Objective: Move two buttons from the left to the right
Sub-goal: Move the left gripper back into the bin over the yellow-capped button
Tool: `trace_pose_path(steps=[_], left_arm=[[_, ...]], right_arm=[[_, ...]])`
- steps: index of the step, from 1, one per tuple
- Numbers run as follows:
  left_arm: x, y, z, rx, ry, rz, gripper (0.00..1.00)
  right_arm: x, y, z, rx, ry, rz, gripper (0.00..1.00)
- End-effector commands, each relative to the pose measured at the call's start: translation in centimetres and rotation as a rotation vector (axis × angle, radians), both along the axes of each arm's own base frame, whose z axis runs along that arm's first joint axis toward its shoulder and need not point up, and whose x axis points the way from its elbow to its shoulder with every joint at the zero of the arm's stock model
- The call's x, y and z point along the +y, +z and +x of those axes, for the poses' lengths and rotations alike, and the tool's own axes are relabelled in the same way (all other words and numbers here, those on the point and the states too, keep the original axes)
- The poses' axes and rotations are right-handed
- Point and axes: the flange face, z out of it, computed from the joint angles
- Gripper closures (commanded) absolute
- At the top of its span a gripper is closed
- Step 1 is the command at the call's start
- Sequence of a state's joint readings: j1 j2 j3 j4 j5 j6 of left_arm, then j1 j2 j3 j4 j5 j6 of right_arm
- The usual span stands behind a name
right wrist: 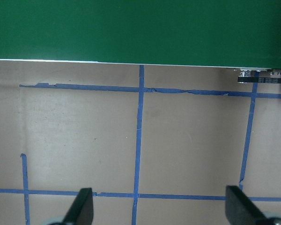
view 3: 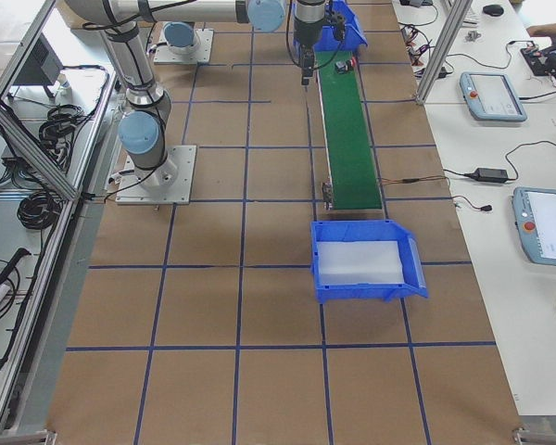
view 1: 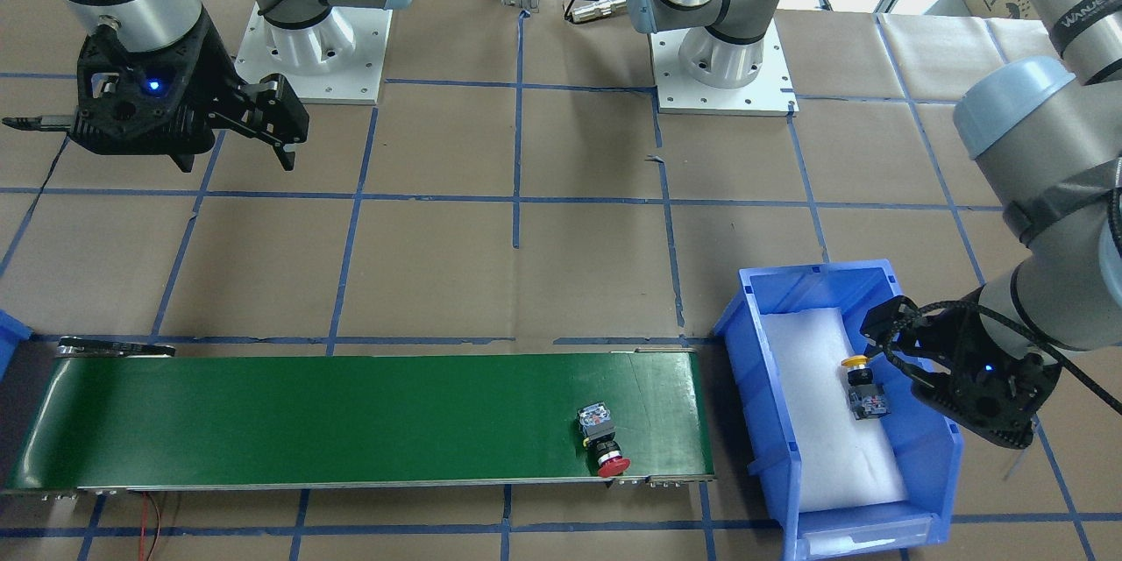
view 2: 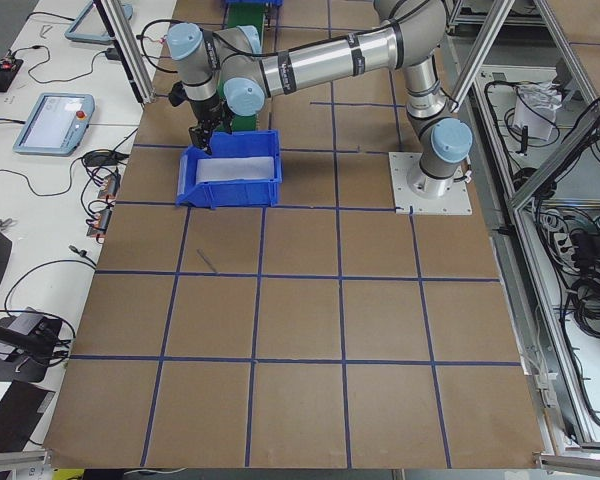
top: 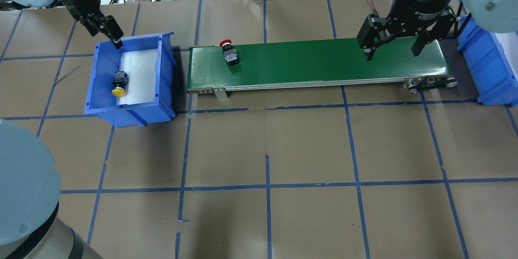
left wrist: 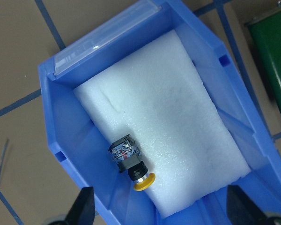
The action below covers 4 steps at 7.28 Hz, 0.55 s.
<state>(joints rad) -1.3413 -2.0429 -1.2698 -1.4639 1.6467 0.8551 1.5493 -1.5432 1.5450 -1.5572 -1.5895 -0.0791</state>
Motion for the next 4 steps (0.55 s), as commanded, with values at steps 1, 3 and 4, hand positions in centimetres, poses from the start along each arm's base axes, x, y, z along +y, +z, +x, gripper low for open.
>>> trace_pose_path(steps=[1, 3, 4], left_arm=[[0.0, -0.2, 0.2, 0.005, -0.161, -0.004, 0.0], [0.1, -0.5, 0.0, -0.008, -0.08, 0.013, 0.0], [0.6, -0.1, -1.0, -0.011, -0.051, 0.034, 0.0]], right_arm=[[0.0, -0.3, 0.0, 0.0, 0.001, 0.003, 0.0], [0.0, -0.3, 0.0, 0.001, 0.001, 0.003, 0.0], [0.0, -0.4, 0.0, 0.001, 0.004, 0.003, 0.0]])
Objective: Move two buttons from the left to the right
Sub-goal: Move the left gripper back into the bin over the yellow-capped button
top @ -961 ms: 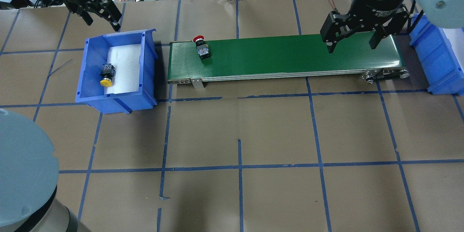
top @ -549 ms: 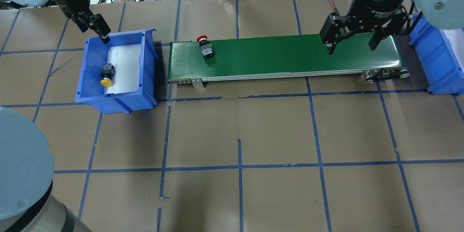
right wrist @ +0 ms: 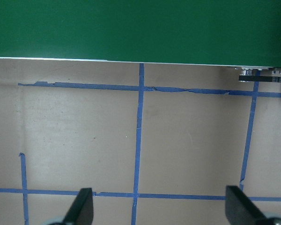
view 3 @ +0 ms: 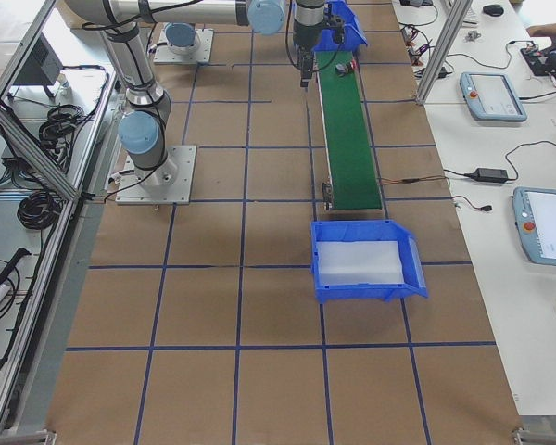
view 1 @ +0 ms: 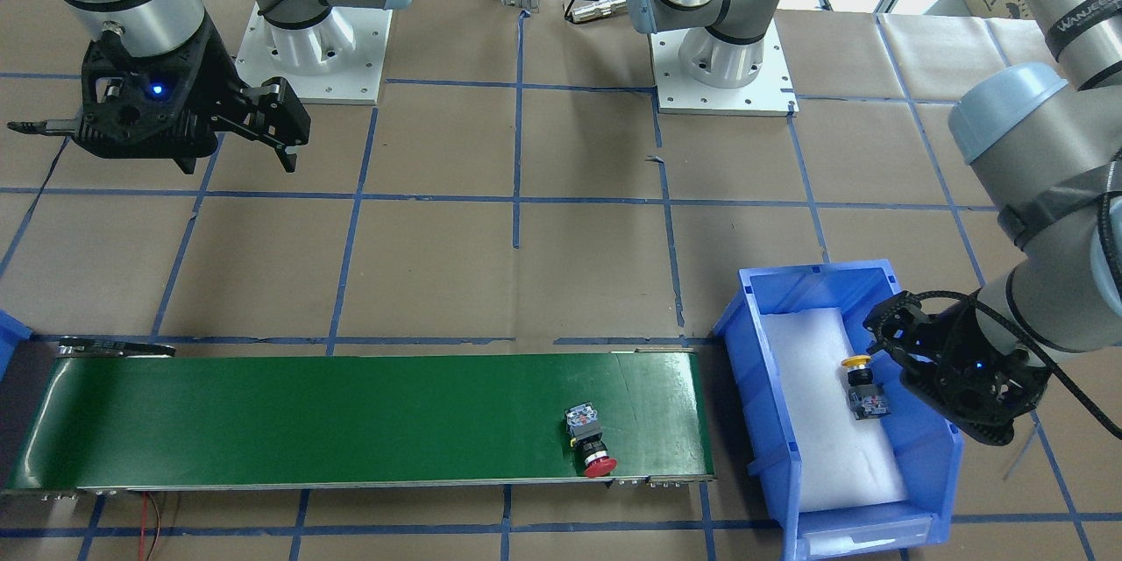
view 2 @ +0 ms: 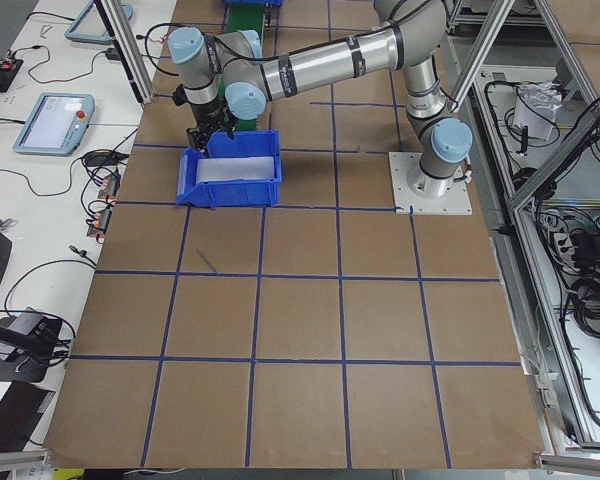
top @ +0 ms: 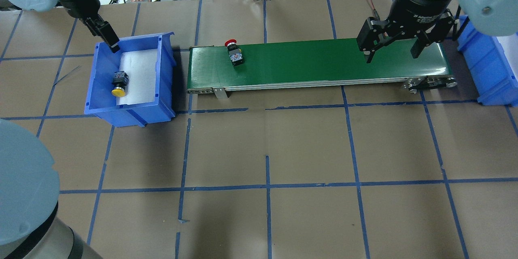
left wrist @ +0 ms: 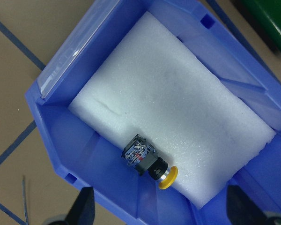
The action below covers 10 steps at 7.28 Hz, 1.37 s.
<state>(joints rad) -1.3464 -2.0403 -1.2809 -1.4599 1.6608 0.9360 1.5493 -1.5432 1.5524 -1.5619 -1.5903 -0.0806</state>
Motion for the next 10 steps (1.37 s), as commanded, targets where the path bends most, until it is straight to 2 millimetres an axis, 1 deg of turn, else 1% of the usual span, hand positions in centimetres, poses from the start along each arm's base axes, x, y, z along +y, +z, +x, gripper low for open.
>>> trace_pose_path(steps=[1, 2, 3, 4, 6, 7, 9, 10], left_arm=[[1.1, -0.4, -1.4, -0.002, 0.07, 0.064, 0.0], [1.2, -1.0, -1.4, -0.004, 0.096, 0.061, 0.0], [1.6, -0.9, -0.5, 0.012, 0.025, 0.061, 0.0], [1.8, -1.1, -0.6, 0.031, -0.167, 0.068, 0.0], [2.8, -3.2, -0.7, 0.049, -0.211, 0.111, 0.0], [2.8, -3.6, -0.6, 0.051, -0.286, 0.103, 0.02], [2.1, -4.7, 0.5, 0.034, -0.395, 0.041, 0.04], [2.5, -5.9, 0.7, 0.043, -0.439, 0.054, 0.04]], right_arm=[[0.0, -0.1, 0.0, 0.0, 0.004, 0.002, 0.0], [0.0, -0.1, 0.0, 0.0, 0.004, 0.002, 0.0], [0.1, -0.3, 0.0, 0.0, 0.004, 0.005, 0.0], [0.1, -0.3, 0.0, 0.0, 0.005, 0.005, 0.0], [0.1, -0.3, 0.0, -0.001, 0.004, 0.005, 0.0], [0.1, -0.4, 0.0, -0.001, 0.004, 0.006, 0.0], [0.1, -0.4, 0.1, -0.014, 0.002, 0.011, 0.0], [0.0, -0.3, 0.1, -0.024, 0.0, 0.004, 0.0]])
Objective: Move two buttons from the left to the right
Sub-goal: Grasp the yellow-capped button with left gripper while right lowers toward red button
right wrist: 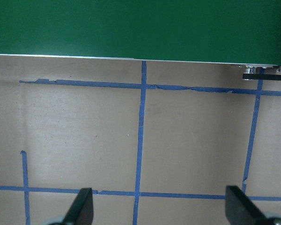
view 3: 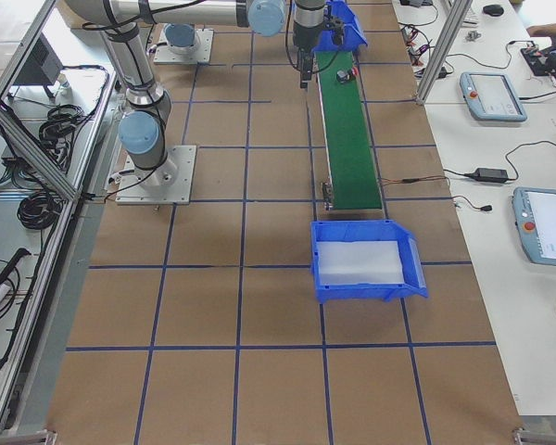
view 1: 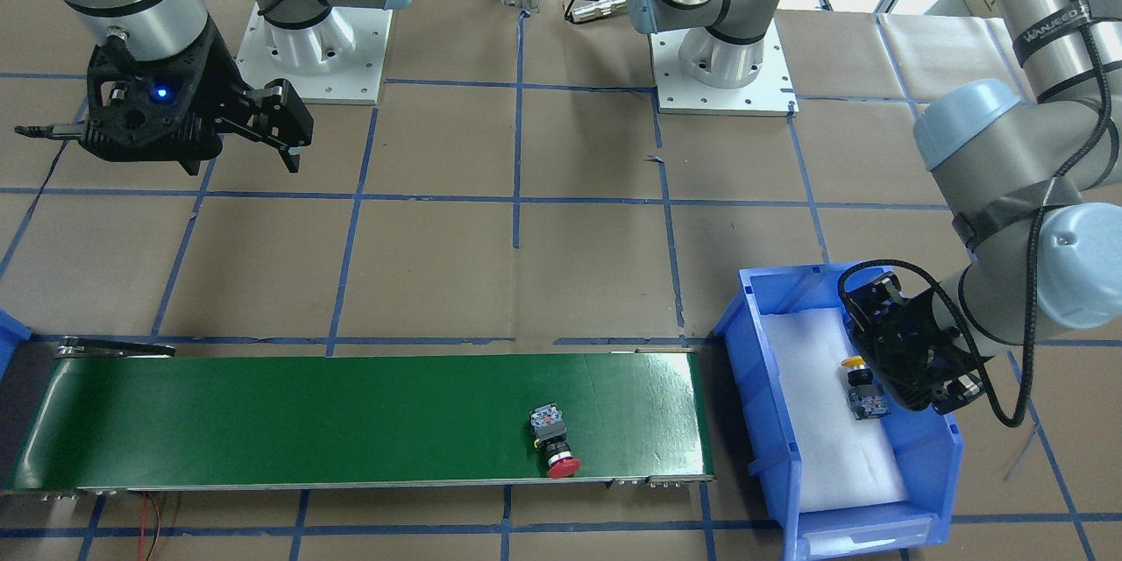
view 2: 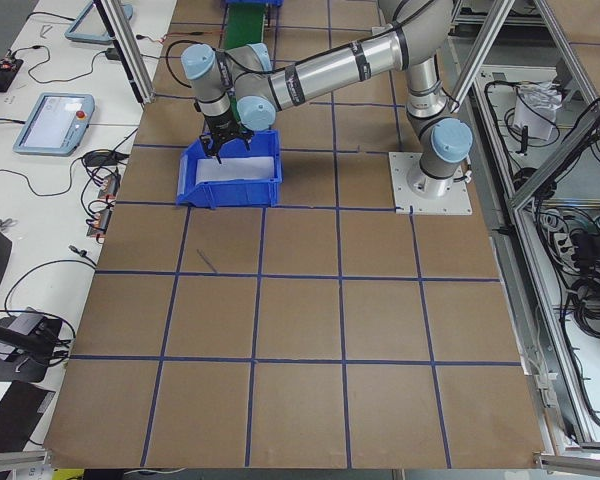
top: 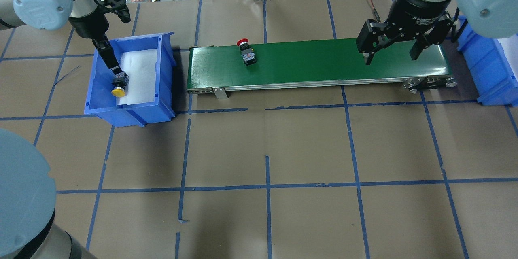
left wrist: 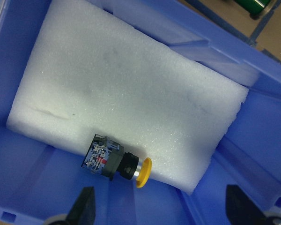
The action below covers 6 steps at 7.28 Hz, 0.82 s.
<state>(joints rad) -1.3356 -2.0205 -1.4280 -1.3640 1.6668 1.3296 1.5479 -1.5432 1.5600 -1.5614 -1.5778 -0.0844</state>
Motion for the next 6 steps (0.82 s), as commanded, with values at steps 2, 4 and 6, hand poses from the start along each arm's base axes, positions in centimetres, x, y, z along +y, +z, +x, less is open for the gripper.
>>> trace_pose_path(steps=[2, 4, 6], left_arm=[[-0.2, -2.3, 0.5, -0.011, -0.094, -0.062, 0.01], [-0.2, -3.1, 0.5, -0.005, -0.154, -0.057, 0.01], [-0.5, -4.8, 0.6, -0.001, -0.202, -0.053, 0.01]], right_arm=[[-0.2, -0.4, -0.2, -0.012, -0.008, 0.001, 0.0], [-0.3, -0.7, -0.1, -0.01, -0.016, -0.005, 0.0], [-0.5, -1.1, -0.1, -0.011, -0.016, 0.001, 0.0]])
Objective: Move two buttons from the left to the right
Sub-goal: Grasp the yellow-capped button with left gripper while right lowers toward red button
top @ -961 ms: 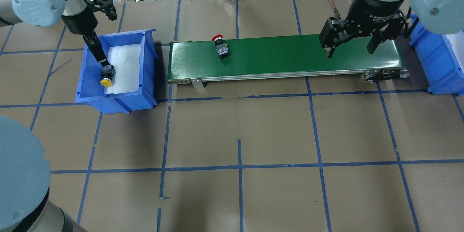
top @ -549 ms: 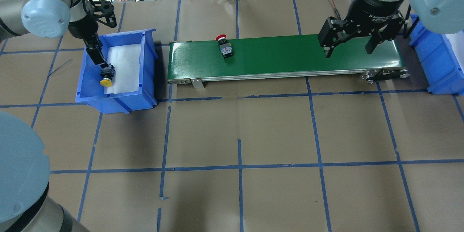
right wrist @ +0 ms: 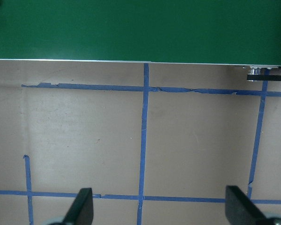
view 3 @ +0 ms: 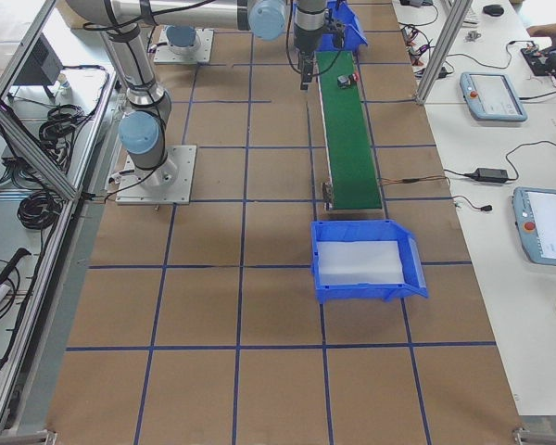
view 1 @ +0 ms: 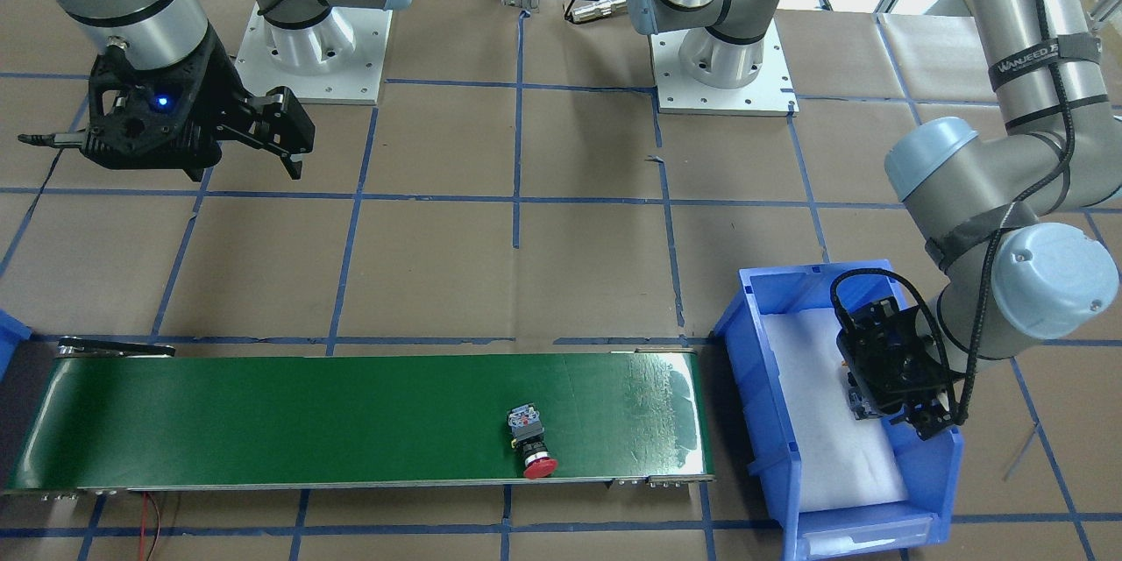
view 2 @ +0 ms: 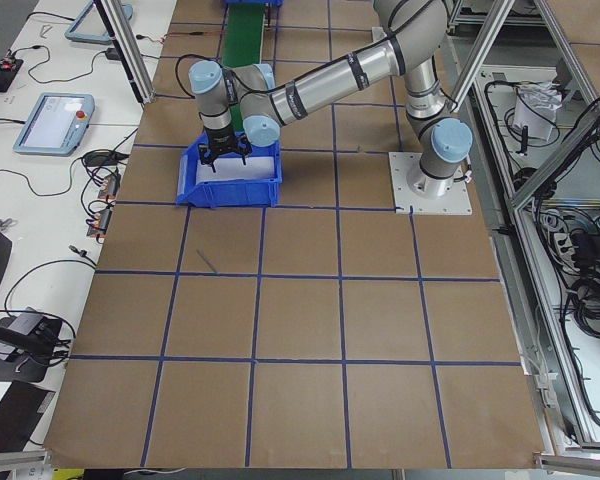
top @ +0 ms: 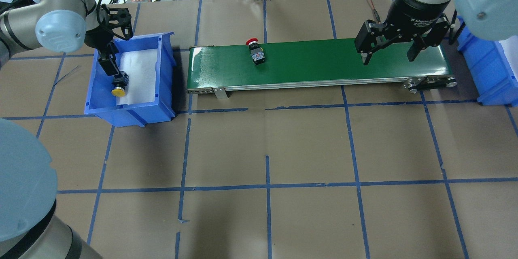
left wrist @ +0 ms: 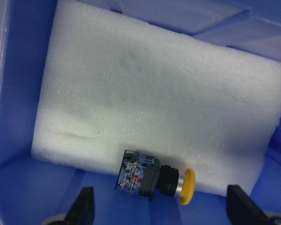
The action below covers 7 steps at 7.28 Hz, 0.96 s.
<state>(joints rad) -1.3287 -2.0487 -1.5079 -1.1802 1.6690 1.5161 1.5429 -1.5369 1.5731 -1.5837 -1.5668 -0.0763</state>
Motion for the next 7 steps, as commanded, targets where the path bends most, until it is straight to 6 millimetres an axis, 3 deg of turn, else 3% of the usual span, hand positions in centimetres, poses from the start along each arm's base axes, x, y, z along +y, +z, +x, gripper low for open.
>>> trace_pose_path(steps=[1, 6, 7], left_arm=[[-0.1, -1.7, 0.0, 0.007, -0.037, 0.018, 0.01], [-0.1, -4.7, 0.2, 0.018, -0.074, 0.055, 0.01], [-0.1, -5.0, 1.2, 0.02, -0.062, 0.055, 0.01]], right_arm=[[-0.3, -0.4, -0.1, -0.001, -0.001, 0.006, 0.0], [-1.4, -0.9, -0.3, 0.011, -0.008, -0.027, 0.0], [-1.6, -1.2, -0.3, 0.016, -0.007, -0.027, 0.0]])
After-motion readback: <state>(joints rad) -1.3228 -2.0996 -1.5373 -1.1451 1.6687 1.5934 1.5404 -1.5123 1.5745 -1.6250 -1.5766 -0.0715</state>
